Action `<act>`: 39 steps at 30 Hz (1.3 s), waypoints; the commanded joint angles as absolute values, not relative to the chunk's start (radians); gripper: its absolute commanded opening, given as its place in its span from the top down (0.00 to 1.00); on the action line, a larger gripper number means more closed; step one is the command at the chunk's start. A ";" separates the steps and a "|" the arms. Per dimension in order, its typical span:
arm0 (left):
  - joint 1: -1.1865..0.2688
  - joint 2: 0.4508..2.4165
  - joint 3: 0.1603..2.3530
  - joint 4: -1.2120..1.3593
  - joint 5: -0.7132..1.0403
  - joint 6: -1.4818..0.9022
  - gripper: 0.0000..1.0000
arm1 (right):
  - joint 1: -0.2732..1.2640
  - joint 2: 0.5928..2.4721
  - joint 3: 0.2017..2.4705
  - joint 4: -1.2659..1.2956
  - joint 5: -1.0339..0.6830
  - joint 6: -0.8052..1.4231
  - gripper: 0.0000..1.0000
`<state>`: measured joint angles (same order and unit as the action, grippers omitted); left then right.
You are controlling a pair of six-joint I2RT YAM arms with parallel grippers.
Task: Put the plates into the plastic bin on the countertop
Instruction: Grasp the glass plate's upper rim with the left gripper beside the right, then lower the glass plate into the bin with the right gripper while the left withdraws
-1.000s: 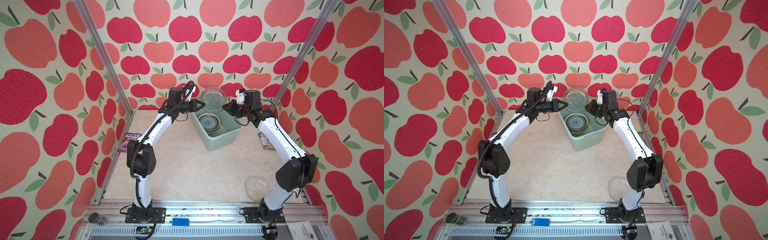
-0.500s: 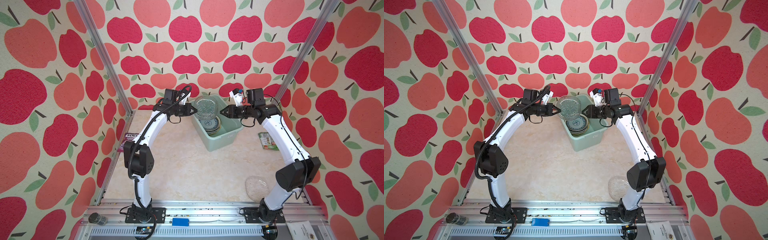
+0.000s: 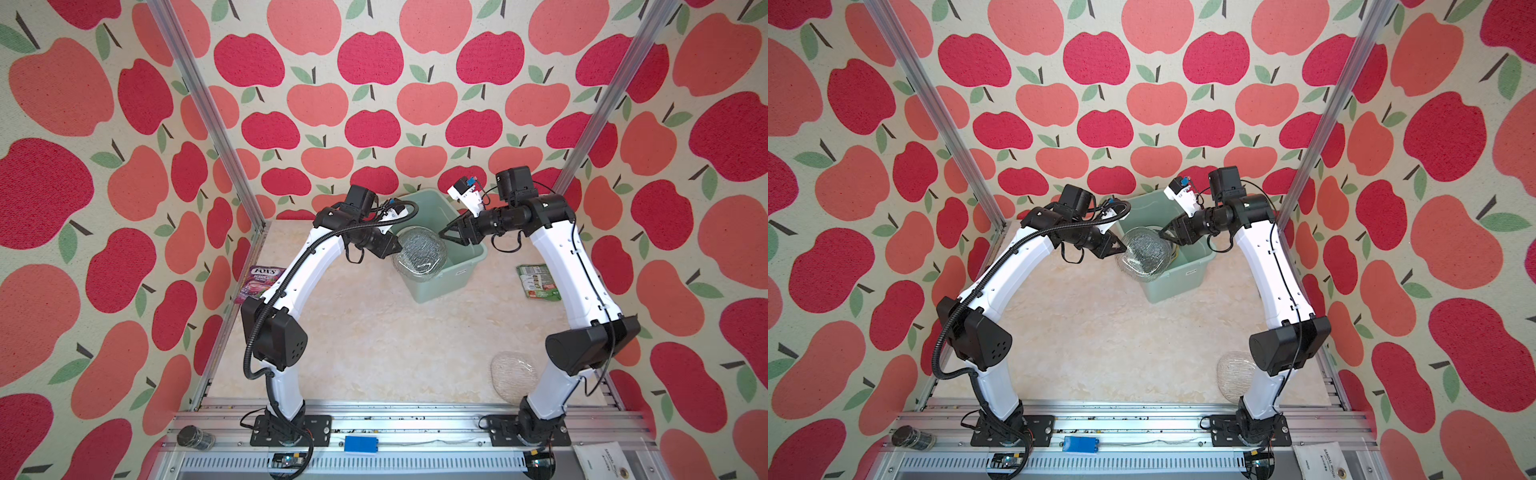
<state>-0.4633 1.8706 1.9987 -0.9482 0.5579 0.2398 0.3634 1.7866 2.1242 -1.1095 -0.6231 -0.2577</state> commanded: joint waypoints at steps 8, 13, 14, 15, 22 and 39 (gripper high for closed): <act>-0.475 1.837 2.009 -0.976 0.535 0.314 1.00 | 0.418 1.802 2.039 -1.167 -0.575 -0.296 0.53; -0.475 1.824 1.990 -0.964 0.539 0.319 1.00 | 0.443 1.818 2.016 -1.176 -0.529 -0.293 0.61; -0.475 1.823 1.986 -0.963 0.540 0.319 1.00 | 0.445 1.822 2.018 -1.177 -0.529 -0.288 0.63; -0.476 1.821 1.982 -0.960 0.542 0.318 1.00 | 0.448 1.826 2.018 -1.174 -0.523 -0.283 0.66; -0.473 1.816 1.962 -0.946 0.539 0.310 1.00 | 0.457 1.834 2.026 -1.157 -0.524 -0.269 0.81; -0.423 1.849 2.020 -0.835 0.431 0.088 0.82 | 0.422 1.838 2.032 -1.073 -0.538 -0.177 1.00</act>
